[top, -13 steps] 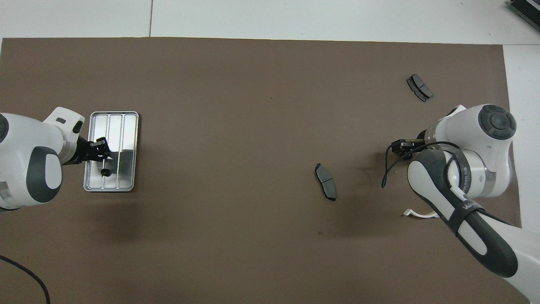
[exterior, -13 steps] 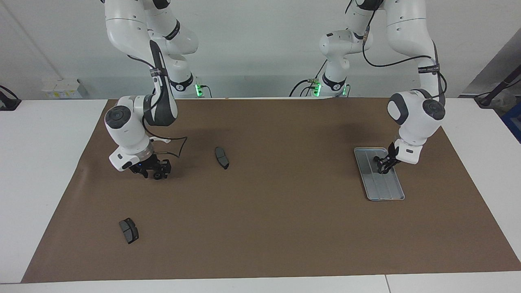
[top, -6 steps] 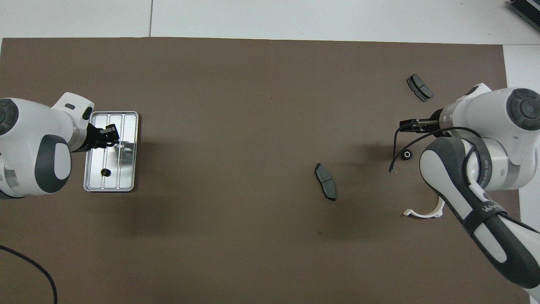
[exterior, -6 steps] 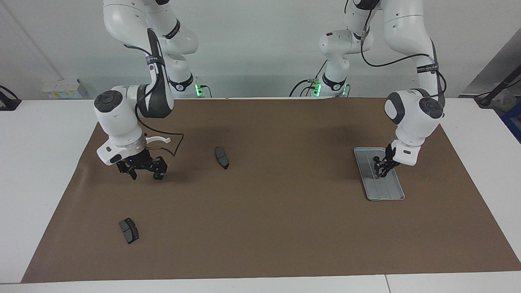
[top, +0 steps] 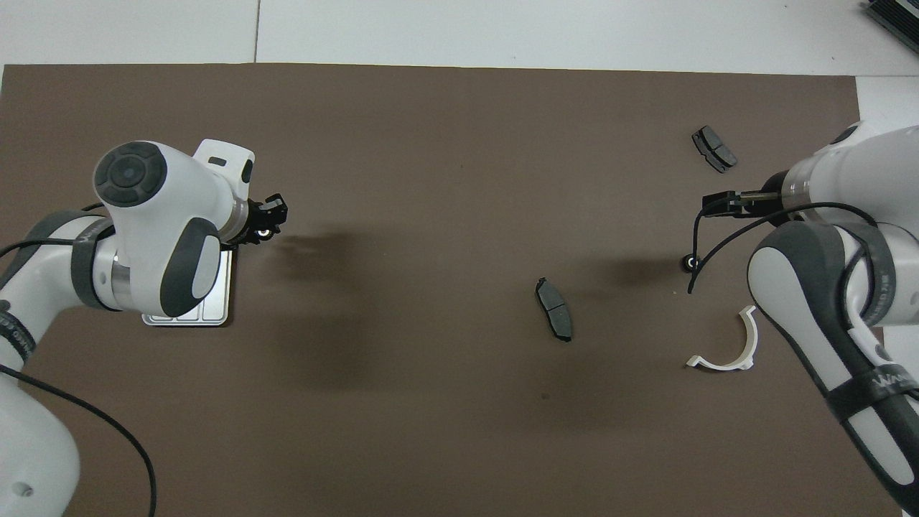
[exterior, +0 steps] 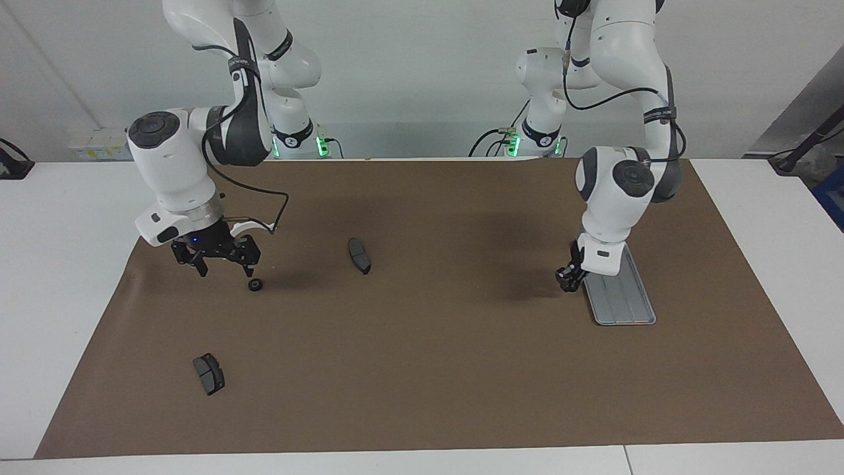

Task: Place bearing gear from tray to pile

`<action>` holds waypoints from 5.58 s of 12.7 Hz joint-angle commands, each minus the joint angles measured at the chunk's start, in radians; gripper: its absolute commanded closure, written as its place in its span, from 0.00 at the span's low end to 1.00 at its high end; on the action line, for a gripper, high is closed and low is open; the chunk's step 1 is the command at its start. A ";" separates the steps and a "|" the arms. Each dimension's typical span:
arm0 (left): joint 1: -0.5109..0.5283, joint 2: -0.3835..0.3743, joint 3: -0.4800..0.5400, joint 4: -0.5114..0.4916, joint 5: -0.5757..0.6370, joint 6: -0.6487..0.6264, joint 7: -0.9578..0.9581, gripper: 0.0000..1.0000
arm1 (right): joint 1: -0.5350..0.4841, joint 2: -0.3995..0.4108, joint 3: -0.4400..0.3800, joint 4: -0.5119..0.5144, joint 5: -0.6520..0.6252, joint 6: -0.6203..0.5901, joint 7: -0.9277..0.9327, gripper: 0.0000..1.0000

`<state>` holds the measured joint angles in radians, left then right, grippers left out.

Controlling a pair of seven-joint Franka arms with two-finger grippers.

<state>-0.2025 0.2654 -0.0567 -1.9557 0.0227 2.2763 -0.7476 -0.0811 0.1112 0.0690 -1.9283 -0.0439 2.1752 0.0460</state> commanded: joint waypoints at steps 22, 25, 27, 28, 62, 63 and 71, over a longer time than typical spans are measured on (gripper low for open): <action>-0.279 0.132 0.023 0.235 -0.032 -0.138 -0.273 0.12 | 0.233 0.002 0.018 0.126 0.072 -0.138 0.354 0.00; -0.154 0.066 0.021 0.218 -0.033 -0.268 -0.028 0.13 | 0.317 0.062 0.018 0.155 0.022 -0.098 0.497 0.00; -0.065 0.016 0.023 0.180 -0.033 -0.319 0.147 0.15 | 0.386 0.109 0.018 0.155 -0.013 -0.065 0.549 0.00; -0.022 -0.021 0.023 0.134 -0.035 -0.316 0.225 0.16 | 0.402 0.134 0.018 0.163 -0.025 -0.033 0.605 0.00; 0.296 -0.196 0.023 -0.439 -0.036 0.273 0.688 0.45 | 0.434 0.006 0.008 -0.185 -0.082 0.127 0.738 1.00; 0.296 -0.196 0.023 -0.439 -0.036 0.272 0.688 0.46 | 0.422 -0.020 0.008 -0.231 -0.082 0.127 0.718 1.00; 0.295 -0.195 0.023 -0.437 -0.035 0.267 0.689 0.75 | 0.282 -0.067 0.008 -0.399 -0.042 0.193 0.503 0.99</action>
<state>0.0847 0.0689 -0.0296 -2.3768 -0.0199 2.5205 -0.0476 0.2322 0.0816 0.0622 -2.2711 -0.1066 2.3282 0.5944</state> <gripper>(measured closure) 0.674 0.652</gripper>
